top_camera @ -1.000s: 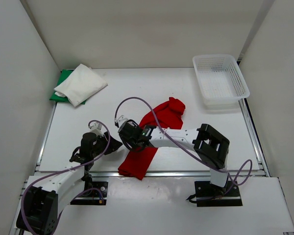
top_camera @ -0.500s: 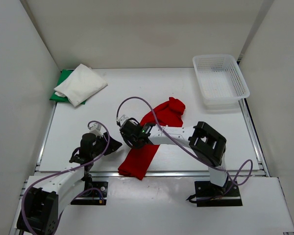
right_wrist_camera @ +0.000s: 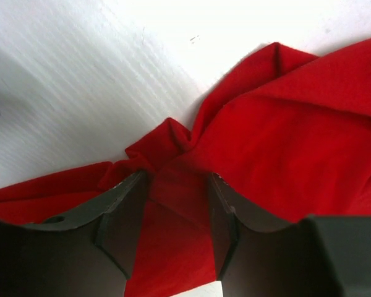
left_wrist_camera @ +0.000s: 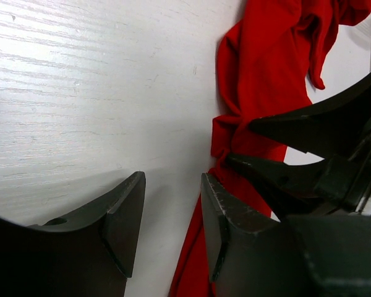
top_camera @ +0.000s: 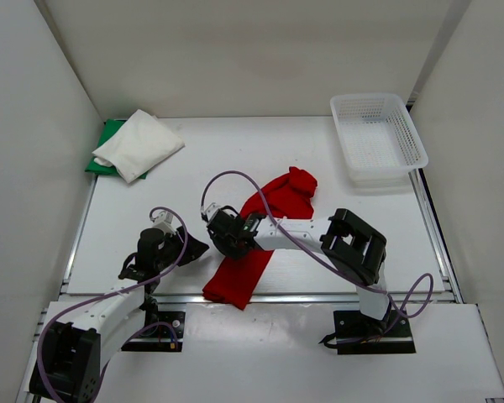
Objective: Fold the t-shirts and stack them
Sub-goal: Flatten out the tshirt
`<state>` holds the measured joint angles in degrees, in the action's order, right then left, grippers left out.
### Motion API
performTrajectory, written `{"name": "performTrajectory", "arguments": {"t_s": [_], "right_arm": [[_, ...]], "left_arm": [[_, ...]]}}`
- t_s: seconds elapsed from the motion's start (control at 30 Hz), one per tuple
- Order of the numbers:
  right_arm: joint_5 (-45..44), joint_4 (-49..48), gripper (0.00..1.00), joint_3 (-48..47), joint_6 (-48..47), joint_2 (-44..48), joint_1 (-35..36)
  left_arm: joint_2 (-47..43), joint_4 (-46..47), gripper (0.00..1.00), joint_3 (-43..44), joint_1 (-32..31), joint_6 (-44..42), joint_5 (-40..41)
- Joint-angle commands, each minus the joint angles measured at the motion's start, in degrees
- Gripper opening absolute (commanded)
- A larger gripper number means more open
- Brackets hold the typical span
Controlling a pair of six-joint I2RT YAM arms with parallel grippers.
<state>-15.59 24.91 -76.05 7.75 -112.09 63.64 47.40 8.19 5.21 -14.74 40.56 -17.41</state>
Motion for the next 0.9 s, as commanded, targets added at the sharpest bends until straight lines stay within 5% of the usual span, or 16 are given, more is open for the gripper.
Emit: {"name": "performTrajectory", "arguments": {"t_s": [0.0, 0.23, 0.33, 0.53, 0.87], "right_arm": [[0.8, -0.6, 0.43, 1.3, 1.3, 2.2, 0.0], [0.8, -0.6, 0.48, 2.2, 1.4, 1.7, 0.4], [-0.4, -1.0, 0.22, 2.1, 1.7, 2.5, -0.4], [-2.2, -2.1, 0.05, 2.3, 1.9, 5.9, -1.3], [6.8, -6.5, 0.12, 9.0, 4.0, 16.9, -8.2]], "left_arm": [[-0.7, 1.0, 0.52, -0.4, 0.1, 0.0, -0.7], [-0.6, 1.3, 0.52, -0.5, 0.1, 0.3, -0.8], [-0.8, 1.6, 0.52, -0.7, 0.2, 0.3, -1.1], [-0.6, 1.5, 0.51, -0.6, 0.1, 0.3, -1.0], [2.0, 0.0, 0.55, 1.6, -5.3, -2.5, 1.5]]}}
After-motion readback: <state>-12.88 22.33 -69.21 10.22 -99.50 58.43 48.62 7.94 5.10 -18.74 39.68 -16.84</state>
